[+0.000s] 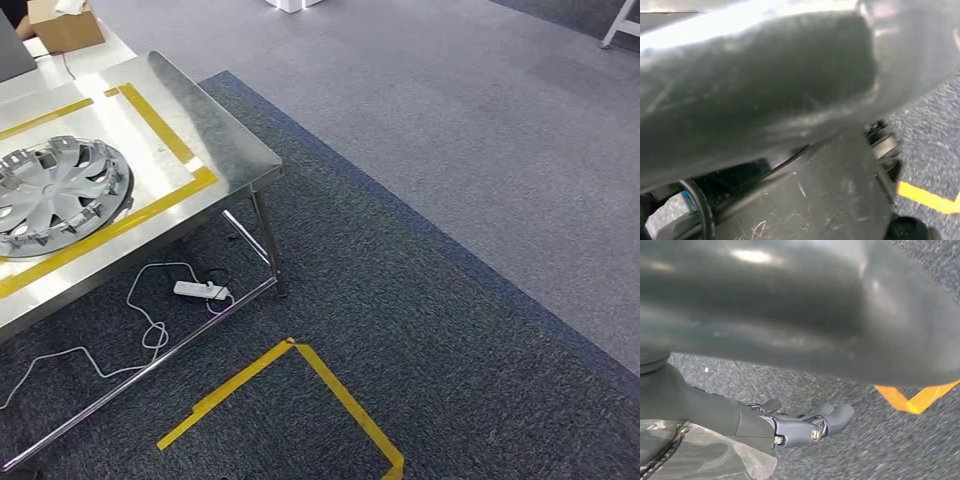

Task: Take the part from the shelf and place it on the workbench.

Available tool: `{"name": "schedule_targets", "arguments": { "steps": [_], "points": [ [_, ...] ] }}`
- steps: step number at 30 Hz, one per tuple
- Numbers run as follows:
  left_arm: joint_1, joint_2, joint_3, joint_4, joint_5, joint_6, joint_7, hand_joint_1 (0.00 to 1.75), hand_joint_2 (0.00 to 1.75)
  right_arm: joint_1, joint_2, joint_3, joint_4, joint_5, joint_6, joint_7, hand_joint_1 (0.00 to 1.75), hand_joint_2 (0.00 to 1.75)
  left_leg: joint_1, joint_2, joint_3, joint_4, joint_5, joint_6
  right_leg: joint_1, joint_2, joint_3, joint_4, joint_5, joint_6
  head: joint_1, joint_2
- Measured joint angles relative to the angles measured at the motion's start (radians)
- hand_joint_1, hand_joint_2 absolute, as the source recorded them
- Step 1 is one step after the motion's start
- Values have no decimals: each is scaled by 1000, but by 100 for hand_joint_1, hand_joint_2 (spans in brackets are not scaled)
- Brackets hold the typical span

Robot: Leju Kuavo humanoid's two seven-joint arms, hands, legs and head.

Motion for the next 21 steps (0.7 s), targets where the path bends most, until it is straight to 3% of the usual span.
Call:
{"name": "schedule_targets", "arguments": {
  "steps": [1, 2, 3, 5, 7, 9, 11, 13, 15, 16, 17, 19, 21],
  "points": [
    [0, 1, 0, 0, -4, 4, -6, 0, 0, 1, 0, 0, 0, 4, -2, 2, 0, 0, 0, -2, -3, 8, 10, 2, 1, 14, -2, 0, 3, 0, 0, 0],
    [1, 3, 0, 0, -6, 7, -12, 0, 0, 2, 0, -1, 0, 7, -3, 4, 0, 0, 0, -6, 12, -24, 39, 5, 2, 28, -3, 1, 5, 1, 0, 0],
    [1, 4, 0, 0, -8, 9, -15, 0, 0, 3, 0, -1, 0, 8, -4, 5, 0, 0, 0, -17, 40, -86, 79, 11, 3, 42, -3, 1, 7, 3, 0, 0],
    [1, 7, 0, 0, -8, 12, -18, 0, 0, 2, 0, -2, 0, 9, -5, 5, 0, 0, 1, -70, 95, -216, 138, 25, 4, 68, -9, 4, 13, 9, 1, 0],
    [2, 10, 0, 0, -8, 16, -20, 0, 0, 0, 1, -2, 0, 10, -7, 6, 0, 0, 0, -102, 111, -268, 149, 34, 1, 90, -24, 7, 21, 21, 1, 0],
    [2, 9, 0, 0, -6, 20, -20, 0, 0, 3, 0, -2, 0, 11, -9, 10, 0, 0, 0, -83, 107, -277, 155, 38, -3, 105, -39, 9, 29, 36, 0, 0],
    [0, 5, 0, 0, -4, 26, -16, 0, 0, 6, 0, -2, 0, 12, -11, 13, 0, 0, 4, -56, 106, -288, 166, 46, -1, 72, -63, 41, 6, 45, 5, 0],
    [1, 2, 0, 0, -4, 36, -15, 0, 0, 2, -1, -2, 0, 13, -12, 14, 0, 0, 4, -24, 102, -293, 172, 51, 0, 18, -116, 149, -59, 54, 11, 0],
    [3, 1, 1, 0, -4, 47, -15, 0, 0, -1, -1, -3, 0, 15, -13, 14, 0, 0, 3, 12, 96, -291, 173, 52, -2, -3, -164, 265, -109, 63, 13, 0],
    [3, 0, 2, 0, -4, 51, -15, 0, 0, 0, -1, -3, 0, 16, -14, 13, 0, 0, 2, 28, 94, -290, 173, 51, -4, -8, -165, 282, -109, 66, 13, 0],
    [2, 0, 3, 0, -5, 53, -15, 0, 0, 2, -1, -4, 0, 17, -14, 13, 0, 0, 3, 41, 92, -289, 173, 50, -5, -13, -145, 258, -92, 68, 14, 0],
    [-1, -2, 5, 0, -7, 55, -16, 0, 0, 3, -1, -6, 0, 19, -14, 12, 0, 0, 2, 64, 92, -285, 172, 46, -6, -41, -59, 120, -41, 67, 14, 0],
    [-3, -3, 6, 0, -9, 58, -16, 0, 0, -1, -1, -6, 0, 20, -14, 9, 0, 0, -2, 81, 92, -280, 169, 36, -3, -66, 6, 14, -13, 54, 13, 0]
  ]
}}
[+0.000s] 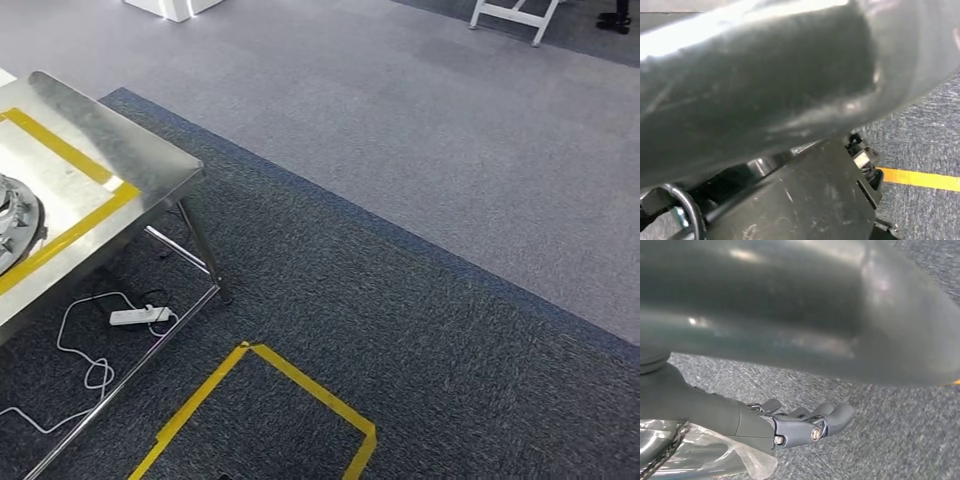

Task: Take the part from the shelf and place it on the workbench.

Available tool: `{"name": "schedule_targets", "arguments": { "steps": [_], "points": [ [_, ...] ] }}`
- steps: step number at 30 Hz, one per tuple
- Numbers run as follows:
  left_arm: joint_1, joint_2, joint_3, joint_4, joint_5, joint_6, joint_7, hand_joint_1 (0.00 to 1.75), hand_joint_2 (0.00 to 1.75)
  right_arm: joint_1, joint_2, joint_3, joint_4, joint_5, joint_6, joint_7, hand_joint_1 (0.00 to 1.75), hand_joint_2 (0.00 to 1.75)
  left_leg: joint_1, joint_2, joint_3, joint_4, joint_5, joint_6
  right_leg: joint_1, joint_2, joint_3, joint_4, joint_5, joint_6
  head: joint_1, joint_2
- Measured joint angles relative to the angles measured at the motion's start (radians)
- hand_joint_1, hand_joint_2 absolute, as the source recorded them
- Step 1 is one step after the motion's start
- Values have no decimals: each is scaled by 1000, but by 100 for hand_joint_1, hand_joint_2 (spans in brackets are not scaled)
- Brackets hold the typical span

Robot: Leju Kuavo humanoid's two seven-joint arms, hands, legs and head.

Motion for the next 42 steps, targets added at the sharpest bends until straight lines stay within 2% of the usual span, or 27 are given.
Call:
{"name": "schedule_targets", "arguments": {
  "steps": [2, 8, 9, 11, 12, 13, 15, 16, 17, 19, 20, 22, 23, 24, 25, 26, 27, 28, 30, 32, 33, 35, 37, 39, 40, 41, 42],
  "points": [
    [-2, 0, 1, 0, -1, 2, -1, 0, 0, -2, 0, 0, 0, 0, 1, -2, 0, 0, -3, 10, 0, 3, 0, -8, 3, 1, 9, -15, 4, -13, -1, 0],
    [-4, -1, 2, 0, -1, 3, -1, 0, 0, 3, -1, -1, 0, 0, 1, -2, 0, 0, -2, 17, 1, 2, 2, -16, 4, 11, 1, -14, 6, -21, -1, 0],
    [-4, -1, 3, 0, -2, 5, -2, 0, 0, 3, -1, -1, 0, 1, 0, -2, 0, 0, 1, -3, -10, 33, -23, -22, 3, 21, -1, -16, 10, -29, -2, 0],
    [-1, 1, 7, 0, -6, 9, -1, 0, 0, 2, -2, -4, 0, 3, -2, 1, 0, 0, 5, -53, -63, 178, -98, -31, 2, 64, -7, -19, 22, -46, -5, 0],
    [1, 2, 9, 0, -7, 10, 1, 0, 0, 1, -2, -5, 0, 4, -4, 2, 0, 0, 7, -81, -78, 226, -118, -32, 3, 88, -11, -18, 26, -51, -6, 0],
    [2, 2, 10, 0, -7, 11, 2, 0, 0, 2, -2, -6, 0, 4, -6, 4, 0, 0, 7, -90, -71, 221, -102, -29, 5, 109, -13, -15, 28, -51, -6, 0],
    [2, 3, 12, 0, -6, 12, 3, 0, 0, 1, -1, -7, 0, 4, -7, 5, 0, 0, 8, -131, -10, 88, -38, -20, 5, 135, -17, -10, 30, -47, -6, 0],
    [2, 3, 15, 0, -6, 13, 4, 0, 0, 0, -1, -8, 0, 4, -7, 5, 0, 0, 9, -150, 9, 42, -24, -17, 5, 147, -22, -7, 32, -42, -6, 0],
    [1, 3, 17, 0, -5, 13, 4, 0, 0, -1, -1, -8, 0, 4, -7, 5, 0, 0, 9, -163, 18, 19, -21, -15, 3, 158, -28, -5, 35, -36, -6, 0],
    [0, 3, 20, 0, -2, 15, 4, 0, 0, 1, -1, -9, 0, 4, -9, 6, 0, 0, 7, -153, 17, 9, -21, -11, 0, 179, -40, -6, 44, -21, -6, 0],
    [0, 3, 21, 0, -1, 17, 5, 0, 0, 4, 0, -10, 0, 3, -10, 6, 0, 0, 8, -141, 17, 5, -17, -6, 0, 173, -47, -4, 43, -15, -5, 0],
    [-1, 1, 23, 0, 0, 19, 4, 0, 0, 5, 0, -13, 0, 2, -13, 7, 0, 0, 11, -115, 17, -6, -7, 6, 2, 124, -77, 44, 11, -8, 1, 0],
    [-1, 1, 25, 0, 0, 19, 4, 0, 0, 2, 0, -14, 0, 2, -14, 7, 0, 0, 11, -99, 16, -8, -5, 9, 2, 91, -104, 99, -20, -6, 3, 0],
    [1, 1, 26, 0, 0, 19, 4, 0, 0, 0, 0, -15, 0, 2, -14, 7, 0, 0, 10, -84, 14, -8, -4, 11, 2, 72, -135, 166, -54, -3, 6, 0],
    [2, 1, 27, 0, 0, 19, 4, 0, 0, -1, 0, -15, 0, 3, -13, 7, 0, 0, 9, -68, 12, -8, -4, 11, 0, 64, -162, 227, -78, 0, 7, 0],
    [3, 2, 29, 0, 0, 19, 4, 0, 0, -1, 0, -16, 0, 3, -11, 6, 0, 0, 8, -52, 11, -7, -4, 11, -1, 60, -176, 264, -87, 3, 6, 0],
    [3, 2, 31, 0, 0, 19, 4, 0, 0, 1, 0, -17, 0, 4, -10, 6, 0, 0, 8, -38, 10, -7, -5, 10, -2, 56, -170, 262, -78, 4, 7, 0],
    [2, 2, 32, 0, 0, 19, 4, 0, 0, 3, 0, -17, 0, 5, -8, 5, 0, 0, 8, -26, 11, -7, -6, 9, -3, 50, -143, 220, -54, 5, 7, 0],
    [0, 1, 33, 0, -1, 19, 4, 0, 0, 3, 0, -18, 0, 6, -6, 4, 0, 0, 5, -4, 14, -5, -9, 3, 0, 9, -59, 80, -4, 1, 7, 0],
    [-1, 1, 34, 0, -1, 18, 4, 0, 0, -1, 0, -19, 0, 6, -5, 2, 0, 0, -1, 14, 18, -1, -13, -7, 4, -23, -9, -2, 13, -11, 5, 0],
    [-1, 1, 34, 0, -1, 18, 4, 0, 0, -2, 0, -20, 0, 6, -4, 0, 0, 0, -3, 21, 19, 0, -14, -12, 7, -24, -7, -7, 10, -18, 5, 0],
    [-4, 1, 35, 0, -3, 18, 5, 0, 0, 1, 0, -21, 0, 6, -3, -2, 0, 0, 0, 31, 23, 2, -18, -23, 6, -2, -11, -8, 15, -30, 3, 0],
    [-5, 0, 35, 0, -5, 18, 5, 0, 0, 0, 0, -23, 0, 6, -3, -3, 0, 0, 5, -6, 10, 46, -55, -33, 3, 21, -13, -13, 21, -43, -1, 0],
    [-3, 0, 36, 0, -6, 18, 5, 0, 0, -2, 0, -24, 0, 6, -2, -4, 0, 0, 8, -62, -40, 168, -126, -37, 3, 45, -16, -14, 27, -53, -7, 0],
    [-1, 0, 37, 0, -5, 17, 5, 0, 0, -2, 0, -24, 0, 6, -1, -4, 0, 0, 8, -74, -70, 236, -154, -36, 4, 59, -18, -14, 29, -55, -7, 0],
    [0, 1, 38, 0, -5, 16, 6, 0, 0, -1, 0, -24, 0, 6, -1, -4, 0, 0, 8, -81, -92, 285, -166, -34, 6, 74, -19, -14, 30, -56, -7, 0],
    [1, 1, 40, 0, -4, 15, 6, 0, 0, 0, 0, -24, 0, 6, 0, -4, 0, 0, 7, -84, -99, 298, -157, -31, 8, 88, -19, -14, 31, -57, -7, 0]
  ]
}}
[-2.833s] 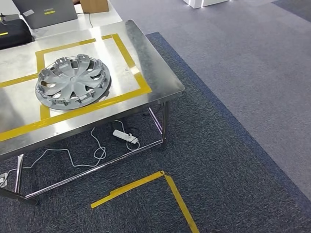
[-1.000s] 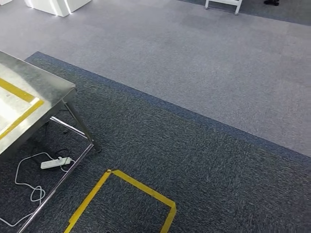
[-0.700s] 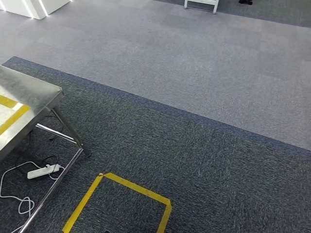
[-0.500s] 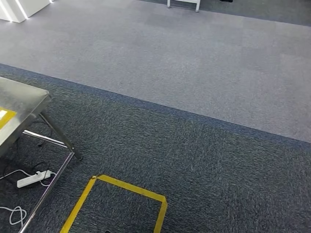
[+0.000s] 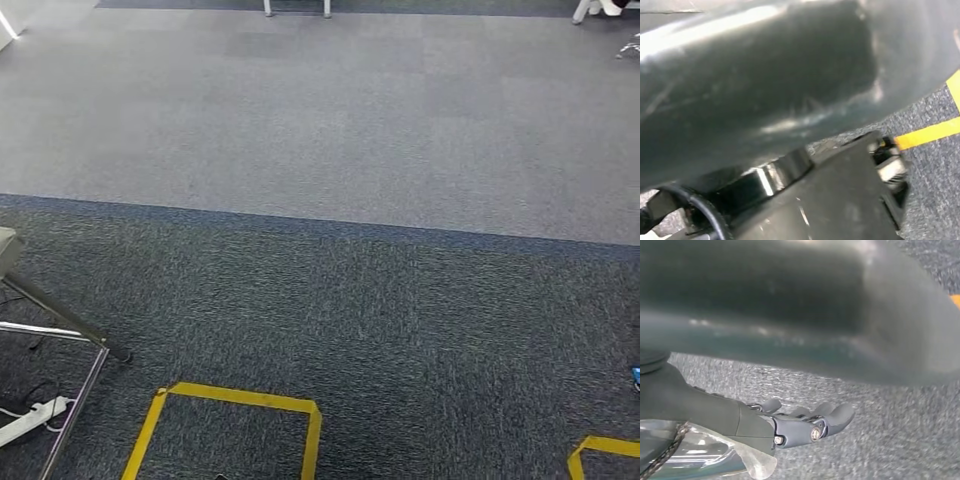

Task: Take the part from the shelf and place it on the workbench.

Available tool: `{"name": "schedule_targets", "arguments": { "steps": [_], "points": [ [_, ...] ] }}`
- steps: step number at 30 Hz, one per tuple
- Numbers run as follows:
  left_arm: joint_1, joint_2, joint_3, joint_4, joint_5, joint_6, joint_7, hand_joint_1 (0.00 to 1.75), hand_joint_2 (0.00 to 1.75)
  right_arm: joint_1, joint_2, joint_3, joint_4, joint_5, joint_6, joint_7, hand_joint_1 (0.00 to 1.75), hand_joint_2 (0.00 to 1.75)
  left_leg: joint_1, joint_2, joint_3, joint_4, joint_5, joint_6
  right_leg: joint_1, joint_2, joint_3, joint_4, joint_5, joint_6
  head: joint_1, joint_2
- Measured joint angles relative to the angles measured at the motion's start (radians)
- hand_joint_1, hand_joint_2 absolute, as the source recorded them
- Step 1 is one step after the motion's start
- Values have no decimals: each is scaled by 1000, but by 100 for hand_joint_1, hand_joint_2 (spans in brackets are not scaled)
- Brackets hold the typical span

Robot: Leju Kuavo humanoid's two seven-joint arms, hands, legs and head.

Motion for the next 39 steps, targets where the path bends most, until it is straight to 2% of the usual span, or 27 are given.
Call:
{"name": "schedule_targets", "arguments": {
  "steps": [1, 2, 4, 6, 8, 10, 12, 14, 15, 16, 17, 18, 20, 21, 23, 25, 26, 28, 29, 30, 31, 32, 34, 35, 37, 38, 39],
  "points": [
    [0, 0, 1, 0, 1, -1, 0, 0, 0, 1, 0, 0, 0, 0, 0, 0, 0, 0, 0, -4, 10, -28, 28, 5, 2, 15, 1, 0, 1, 0, 0, 0],
    [0, 0, 2, 0, 1, -1, 0, 0, 0, 1, 0, 0, 0, 0, 0, 0, 0, 0, -1, -15, 35, -88, 69, 11, 3, 29, 2, 1, 2, 1, 0, 0],
    [0, 1, 3, 0, -2, 2, 1, 0, 0, 0, 1, 0, 0, 0, 1, 0, 0, 0, -1, -72, 86, -219, 132, 25, 4, 55, -1, 4, 4, 5, 1, 0],
    [0, 1, 4, 0, -5, 6, 4, 0, 0, -2, 2, 0, 0, 0, 1, -1, 0, 0, -3, -108, 104, -277, 146, 30, 1, 79, -14, 8, 9, 16, 1, 0],
    [0, 1, 5, 0, -7, 9, 6, 0, 0, 1, 3, 0, 0, 1, 2, -1, 0, 0, -3, -90, 103, -288, 148, 32, -4, 96, -27, 10, 15, 29, 1, 0],
    [-1, -1, 5, 0, -8, 9, 7, 0, 0, 4, 3, -1, 0, 1, 2, -1, 0, 0, -1, -62, 106, -300, 157, 39, -2, 56, -51, 42, -5, 37, 5, 0],
    [1, -2, 6, 0, -9, 9, 7, 0, 0, 1, 3, 0, 0, 1, 2, -1, 0, 0, -1, -27, 106, -306, 161, 45, 0, -5, -107, 150, -66, 44, 9, 0],
    [3, -1, 6, 0, -9, 9, 7, 0, 0, -2, 3, 0, 0, 1, 2, -1, 0, 0, -3, 8, 104, -306, 160, 46, -5, -25, -164, 273, -117, 53, 11, 0],
    [3, -1, 7, 0, -9, 9, 7, 0, 0, 0, 3, 0, 0, 1, 2, -1, 0, 0, -3, 24, 103, -305, 159, 45, -8, -29, -171, 294, -119, 57, 11, 0],
    [2, -1, 7, 0, -9, 8, 7, 0, 0, 2, 3, -1, 0, 1, 2, -1, 0, 0, -3, 38, 103, -305, 158, 44, -11, -34, -155, 273, -102, 60, 11, 0],
    [1, -1, 7, 0, -9, 8, 7, 0, 0, 4, 2, -1, 0, 1, 2, -1, 0, 0, -2, 50, 105, -304, 156, 41, -14, -43, -120, 216, -73, 62, 11, 0],
    [1, -1, 7, 0, -10, 6, 7, 0, 0, 4, 2, -1, 0, 1, 2, -1, 0, 0, -3, 61, 107, -303, 154, 37, -15, -67, -74, 140, -47, 63, 12, 0],
    [0, -1, 7, 0, -13, 2, 7, 0, 0, -1, 3, -1, 0, 1, 3, -1, 0, 0, -7, 80, 112, -298, 146, 25, -12, -105, -6, 31, -21, 53, 11, 0],
    [-1, -1, 7, 0, -14, 0, 6, 0, 0, -2, 3, -1, 0, 2, 3, -1, 0, 0, -10, 88, 114, -297, 143, 19, -9, -114, 6, 12, -22, 45, 9, 0],
    [-3, -1, 8, 0, -15, -1, 6, 0, 0, -1, 2, -1, 0, 3, 4, -1, 0, 0, -9, 102, 118, -297, 140, 8, -6, -95, 4, 12, -21, 29, 7, 0],
    [-6, -1, 8, 0, -16, -3, 5, 0, 0, 1, 1, -2, 0, 3, 4, -1, 0, 0, -3, 76, 114, -274, 118, -2, -7, -74, 4, 8, -17, 15, 4, 0],
    [-5, -1, 8, 0, -16, -4, 4, 0, 0, 0, 1, -2, 0, 4, 4, -1, 0, 0, -1, 52, 98, -234, 92, -6, -8, -63, 7, 6, -16, 8, 1, 0],
    [-3, -1, 8, 0, -16, -6, 3, 0, 0, -2, 1, -2, 0, 5, 4, -1, 0, 0, 2, 9, 37, -100, 26, -8, -6, -39, 7, 5, -16, -1, -3, 0],
    [-2, -1, 8, 0, -16, -7, 3, 0, 0, -2, 2, -2, 0, 5, 5, -1, 0, 0, 2, 3, 5, -36, 5, -7, -4, -25, 8, 5, -16, -3, -3, 0],
    [-1, 0, 8, 0, -16, -8, 3, 0, 0, -1, 2, -2, 0, 6, 5, -1, 0, 0, 1, 0, -14, -2, 3, -6, -1, -10, 9, 5, -17, -4, -3, 0],
    [0, 0, 8, 0, -16, -8, 3, 0, 0, -1, 2, -2, 0, 6, 5, -1, 0, 0, 1, -1, -18, -6, 23, -3, 0, 5, 12, 6, -17, -5, -3, 0],
    [0, 0, 8, 0, -16, -8, 3, 0, 0, 0, 2, -2, 0, 6, 5, -1, 0, 0, 1, -6, -3, -49, 61, 1, 2, 20, 15, 6, -18, -5, -2, 0],
    [-1, 0, 8, 0, -16, -8, 2, 0, 0, -1, 2, -2, 0, 6, 5, -1, 0, 0, 1, -44, 47, -184, 140, 12, 3, 47, 20, 7, -20, -2, -2, 0],
    [-1, 0, 8, 0, -16, -8, 2, 0, 0, -2, 2, -2, 0, 6, 5, -1, 0, 0, 1, -64, 68, -237, 160, 16, 3, 60, 18, 9, -21, 1, -2, 0],
    [-1, 1, 8, 0, -16, -8, 2, 0, 0, -1, 2, -2, 0, 6, 5, -1, 0, 0, -1, -84, 81, -276, 162, 20, 0, 81, 9, 11, -19, 13, -2, 0],
    [-2, 1, 8, 0, -16, -8, 2, 0, 0, 1, 2, -2, 0, 6, 5, -1, 0, 0, -2, -76, 82, -282, 162, 22, -3, 91, 3, 10, -17, 20, -3, 0],
    [-2, 1, 8, 0, -16, -8, 2, 0, 0, 3, 2, -2, 0, 6, 5, -1, 0, 0, -2, -65, 85, -287, 164, 25, -4, 86, -2, 13, -19, 25, -2, 0]
  ]
}}
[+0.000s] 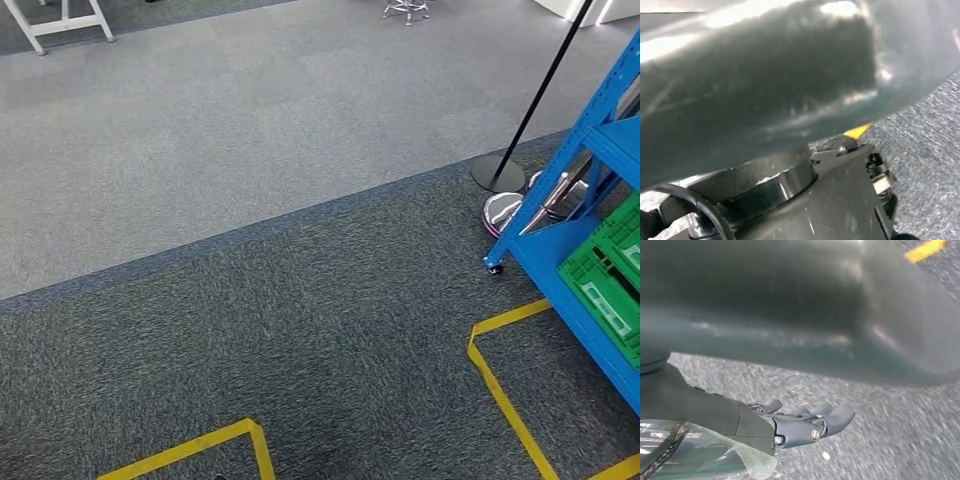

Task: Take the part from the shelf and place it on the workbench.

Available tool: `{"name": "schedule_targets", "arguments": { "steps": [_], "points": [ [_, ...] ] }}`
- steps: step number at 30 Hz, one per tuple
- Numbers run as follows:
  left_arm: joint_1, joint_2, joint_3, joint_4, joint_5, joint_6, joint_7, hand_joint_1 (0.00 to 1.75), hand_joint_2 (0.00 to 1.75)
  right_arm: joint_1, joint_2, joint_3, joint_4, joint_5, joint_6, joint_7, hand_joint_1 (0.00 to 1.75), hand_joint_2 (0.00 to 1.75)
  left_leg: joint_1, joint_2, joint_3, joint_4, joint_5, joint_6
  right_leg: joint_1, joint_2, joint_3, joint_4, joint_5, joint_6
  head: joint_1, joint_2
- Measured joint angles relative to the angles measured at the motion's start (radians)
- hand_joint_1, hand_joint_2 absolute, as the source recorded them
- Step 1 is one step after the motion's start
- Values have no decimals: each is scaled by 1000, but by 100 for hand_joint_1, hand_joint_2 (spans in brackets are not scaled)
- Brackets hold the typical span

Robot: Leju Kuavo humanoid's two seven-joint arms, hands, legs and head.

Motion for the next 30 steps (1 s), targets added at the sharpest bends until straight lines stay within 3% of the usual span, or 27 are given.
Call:
{"name": "schedule_targets", "arguments": {
  "steps": [2, 4, 6, 7, 9, 10, 11, 13, 15, 17, 19, 20, 21, 22, 24, 26, 28, 30],
  "points": [
    [0, -2, 0, 0, 0, 0, -1, 0, 0, 1, 0, 0, 0, 0, 0, 0, 0, 0, 2, 25, 8, -14, 4, 9, 3, -46, -30, 49, -27, 8, 4, 0],
    [2, -2, 0, 0, -2, -1, -2, 0, 0, -4, 0, 0, 0, 0, -1, 0, 0, 0, 2, 54, 14, -19, 1, 15, 3, -99, -98, 172, -82, 14, 8, 0],
    [3, -2, 0, 0, -5, -3, -2, 0, 0, -4, 0, 0, 0, 2, -1, 0, 0, 0, 1, 83, 17, -19, -5, 15, -2, -112, -159, 276, -109, 21, 8, 0],
    [3, -2, 0, 0, -7, -4, -2, 0, 0, -2, 0, 0, 0, 3, -2, 0, 0, 0, 2, 96, 20, -19, -8, 14, -5, -116, -164, 280, -97, 25, 8, 0],
    [3, -2, 0, 0, -9, -6, -2, 0, 0, 1, 0, 0, 0, 4, -2, 0, 0, 0, 4, 118, 32, -18, -18, 7, -11, -137, -113, 175, -29, 31, 8, 0],
    [3, -2, 0, 0, -9, -7, -2, 0, 0, 0, 0, 0, 0, 4, -2, 0, 0, 0, 2, 129, 38, -16, -25, 1, -10, -161, -75, 107, -4, 33, 9, 0],
    [3, -2, 0, 0, -9, -8, -2, 0, 0, -2, 0, 0, 0, 5, -2, 0, 0, 0, 0, 138, 43, -14, -32, -5, -8, -181, -43, 53, 11, 29, 9, 0],
    [1, -1, 0, 0, -9, -9, -2, 0, 0, -5, 0, 0, 0, 6, -1, -1, 0, 0, -6, 154, 51, -11, -43, -17, -1, -197, -19, 17, 4, 15, 9, 0],
    [-3, -1, 0, 0, -10, -12, -1, 0, 0, -3, 0, 0, 0, 6, -2, -1, 0, 0, -3, 164, 61, -10, -52, -26, -1, -175, -17, 16, 0, -3, 7, 0],
    [-4, -1, 0, 0, -10, -14, 0, 0, 0, -3, -1, 0, 0, 6, -3, -1, 0, 0, 3, 129, 51, 30, -81, -35, -2, -153, -10, 14, -3, -16, 4, 0],
    [-2, -2, 0, 0, -10, -15, 1, 0, 0, -5, -1, -1, 0, 6, -3, -2, 0, 0, 5, 81, -9, 153, -135, -37, -1, -128, -3, 14, -7, -27, 1, 0],
    [0, -1, 0, 0, -10, -15, 1, 0, 0, -6, -1, -1, 0, 6, -2, -2, 0, 0, 5, 72, -50, 225, -157, -36, 1, -114, 1, 14, -10, -31, 0, 0],
    [2, -1, 0, 0, -10, -15, 2, 0, 0, -6, -1, -1, 0, 6, -2, -2, 0, 0, 5, 68, -85, 277, -163, -35, 3, -100, 6, 14, -13, -34, 0, 0],
    [3, -1, 0, 0, -10, -15, 3, 0, 0, -5, -1, -1, 0, 6, -1, -2, 0, 0, 5, 67, -107, 296, -149, -31, 4, -84, 11, 14, -16, -36, 0, 0],
    [3, 0, 0, 0, -10, -16, 6, 0, 0, -4, -1, -1, 0, 6, -2, -2, 0, 0, 3, 54, -103, 224, -66, -21, 6, -54, 24, 14, -23, -36, 0, 0],
    [3, 1, 0, 1, -10, -16, 7, 0, 0, -4, 0, -1, 0, 6, -2, -2, 0, 0, 1, 1, -71, 102, 13, -9, 5, -28, 28, 14, -31, -31, 1, 0],
    [4, 3, 1, 1, -9, -17, 8, 0, 0, -5, 1, -1, 0, 7, -2, -2, 0, 0, 0, -35, -52, 39, 27, -4, 0, -4, 21, 15, -33, -21, -3, 0],
    [5, 4, 1, 1, -9, -17, 10, 0, 0, -3, 1, -1, 0, 8, -2, -1, 0, 0, 1, -22, -42, 18, 21, -3, -3, 16, 14, 11, -33, -7, -6, 0]
  ]
}}
